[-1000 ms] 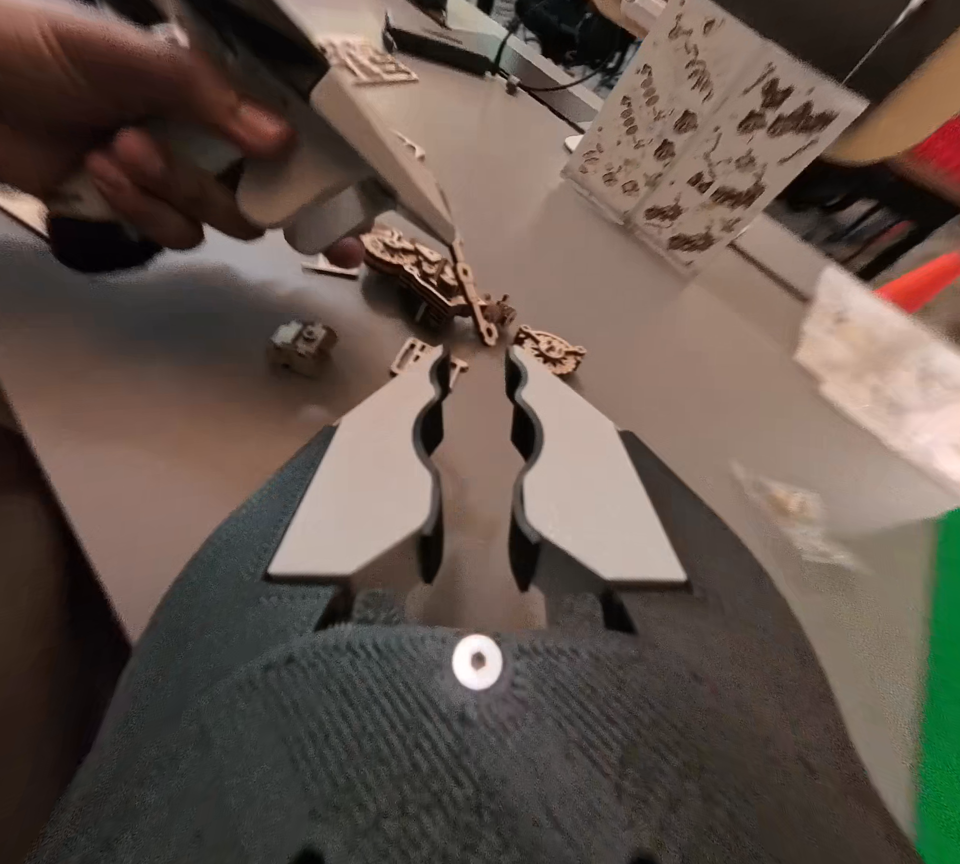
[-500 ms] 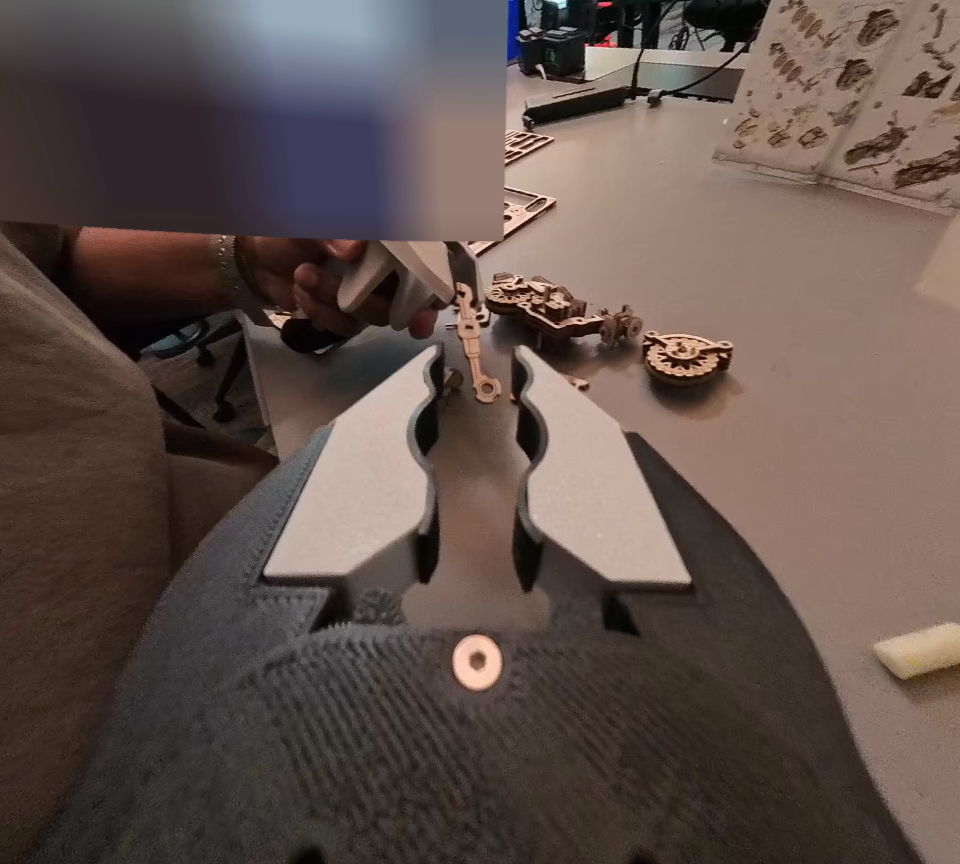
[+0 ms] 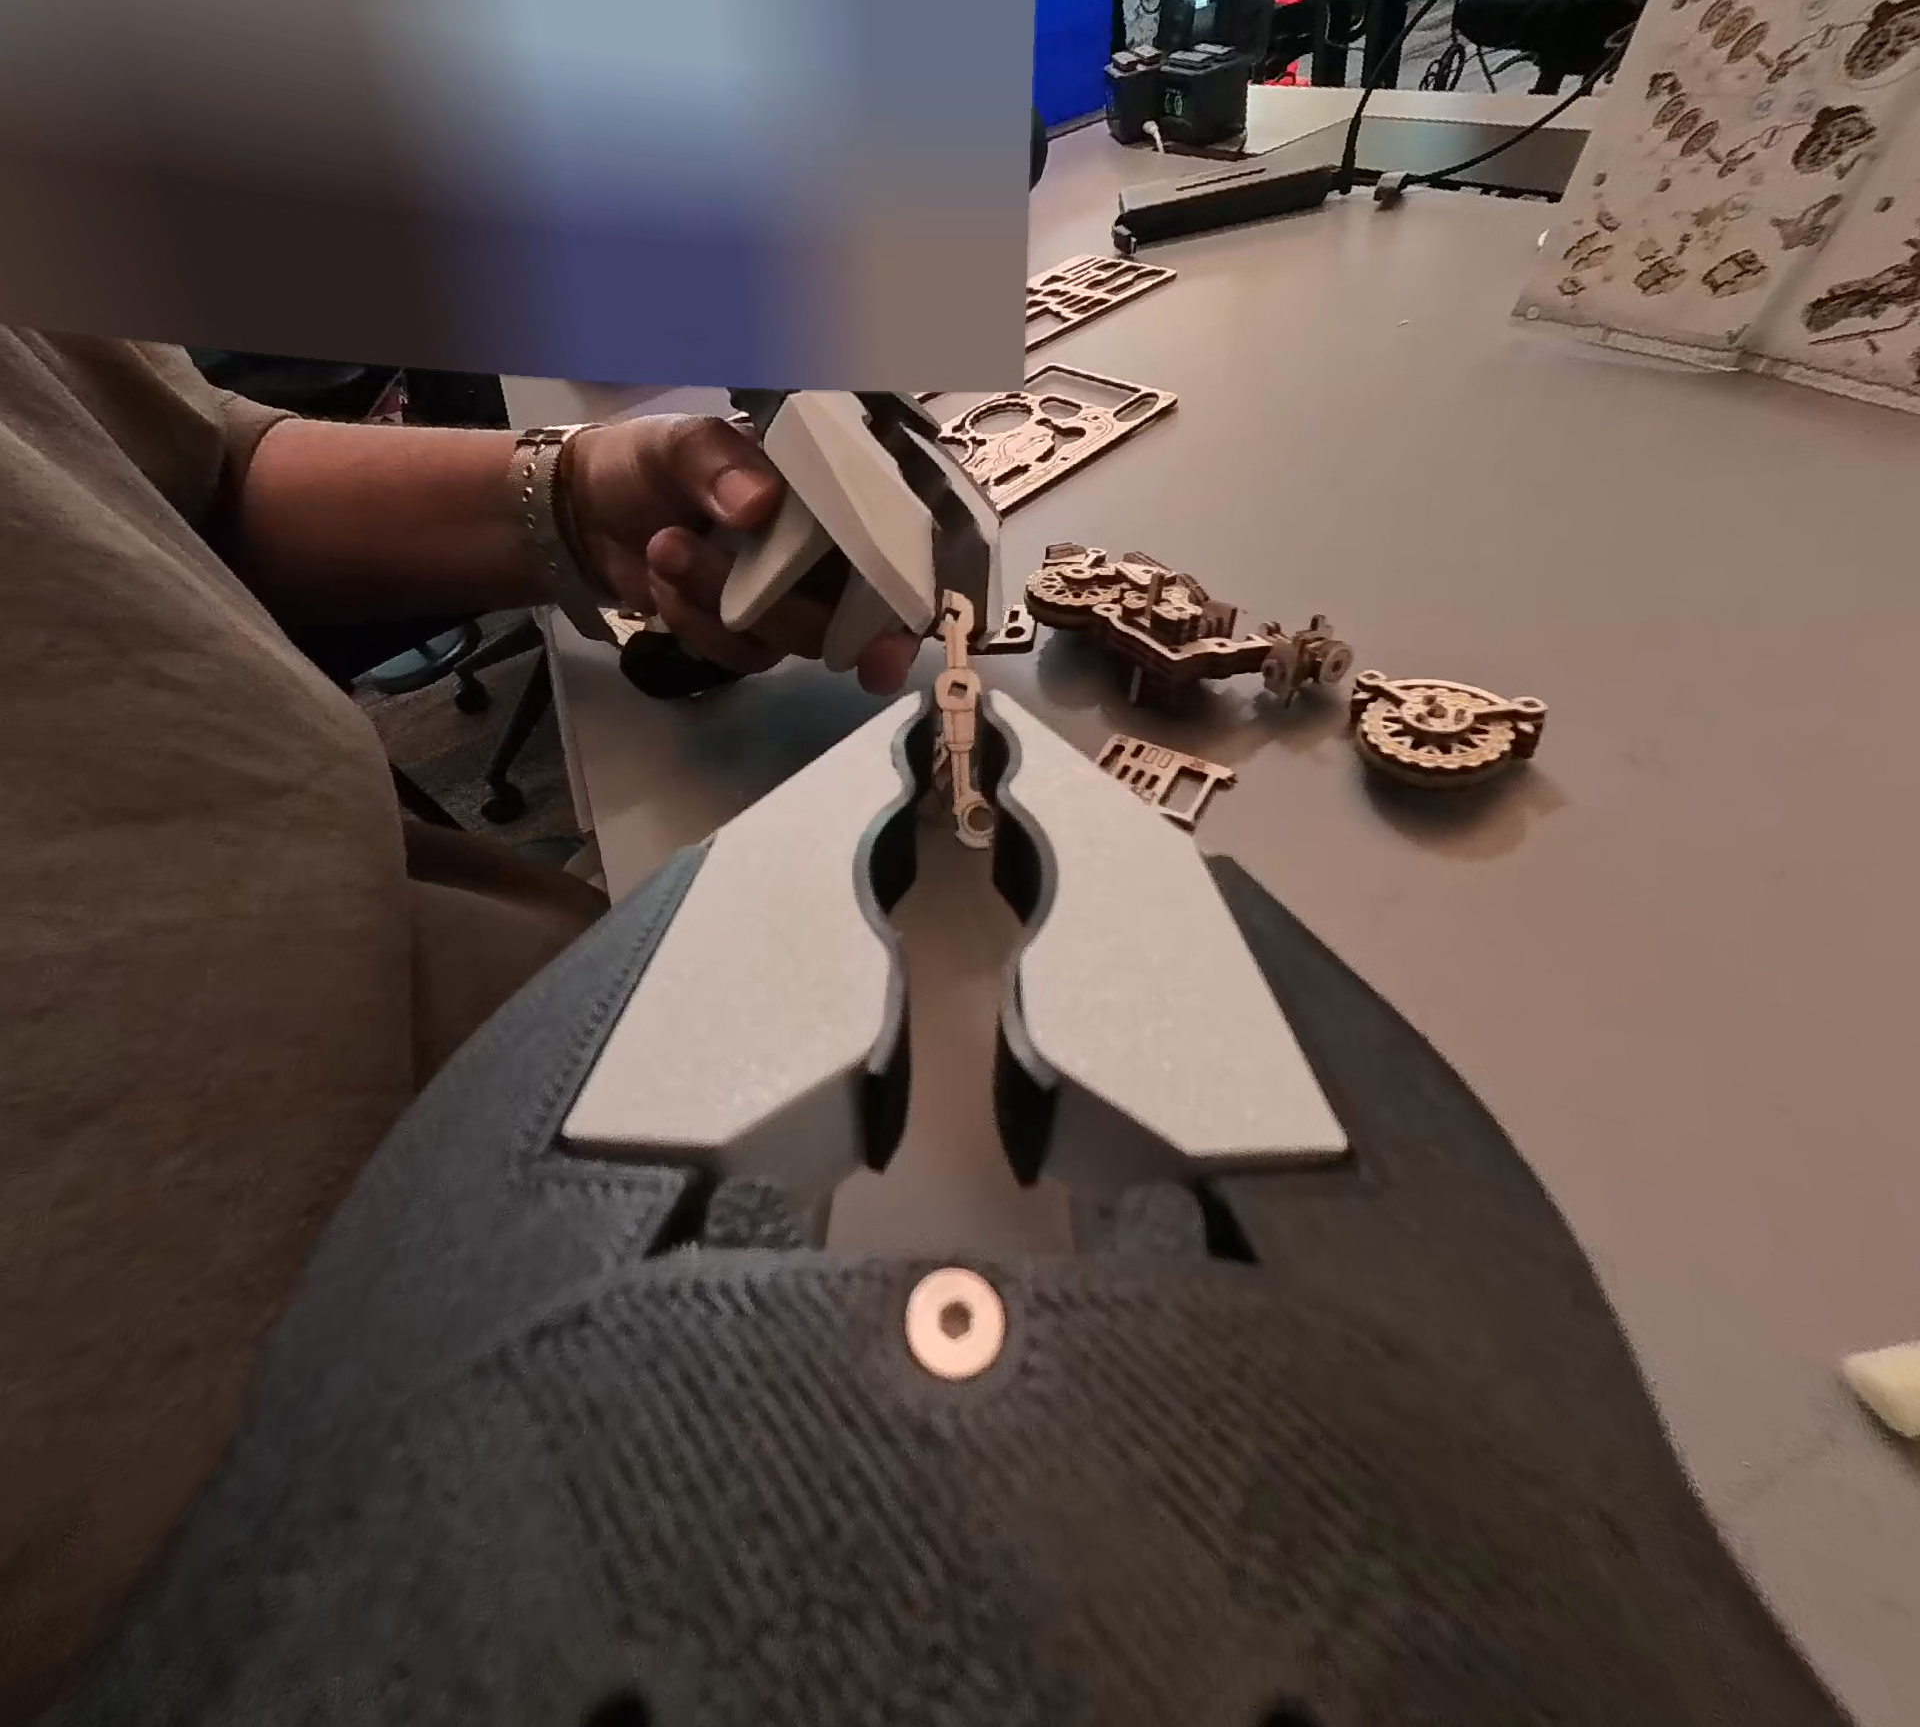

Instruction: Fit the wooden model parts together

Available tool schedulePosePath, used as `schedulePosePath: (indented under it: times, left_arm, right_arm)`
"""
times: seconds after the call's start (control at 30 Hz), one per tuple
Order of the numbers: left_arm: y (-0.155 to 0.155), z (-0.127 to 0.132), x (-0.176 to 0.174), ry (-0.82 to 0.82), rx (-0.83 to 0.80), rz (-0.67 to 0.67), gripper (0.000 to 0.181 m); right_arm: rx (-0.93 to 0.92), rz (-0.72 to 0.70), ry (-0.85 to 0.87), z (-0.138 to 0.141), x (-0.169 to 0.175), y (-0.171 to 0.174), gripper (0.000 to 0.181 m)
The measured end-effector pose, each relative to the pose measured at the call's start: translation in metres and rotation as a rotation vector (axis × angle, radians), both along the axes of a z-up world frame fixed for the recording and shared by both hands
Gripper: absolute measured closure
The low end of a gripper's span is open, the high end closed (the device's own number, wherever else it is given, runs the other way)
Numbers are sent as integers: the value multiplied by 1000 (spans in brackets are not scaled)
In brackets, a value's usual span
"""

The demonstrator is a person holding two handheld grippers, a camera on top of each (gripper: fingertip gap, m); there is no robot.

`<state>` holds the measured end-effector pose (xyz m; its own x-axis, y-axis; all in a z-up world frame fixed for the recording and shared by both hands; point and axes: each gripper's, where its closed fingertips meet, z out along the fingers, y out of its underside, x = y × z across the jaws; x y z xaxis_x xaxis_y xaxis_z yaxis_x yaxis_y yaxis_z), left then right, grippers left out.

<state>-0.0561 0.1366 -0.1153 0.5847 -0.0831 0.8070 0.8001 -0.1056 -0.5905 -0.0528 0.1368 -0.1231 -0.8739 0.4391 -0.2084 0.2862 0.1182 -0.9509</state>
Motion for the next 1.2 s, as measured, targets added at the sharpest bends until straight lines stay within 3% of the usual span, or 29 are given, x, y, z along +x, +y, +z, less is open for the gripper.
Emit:
schedulePosePath:
  times: [0.17, 0.5, 0.73, 1.0, 1.2]
  left_arm:
    - [0, 1, 2, 11, 1, -7, 176]
    - [1, 1, 3, 27, -3, 0, 175]
    - [-2, -5, -8, 131, -100, 62, 143]
    - [-40, -16, -68, 458, -394, 326, 122]
    - [-48, -56, -84, 587, -662, 269, 119]
  right_arm:
    - [-12, 8, -10, 1, 1, -1, 170]
    - [-14, 10, -17, 1, 0, -1, 175]
    - [-3, -46, -18, 0, -9, 6, 175]
    - [26, -84, -18, -6, -15, 8, 175]
    - [32, -96, -30, -8, -18, 9, 175]
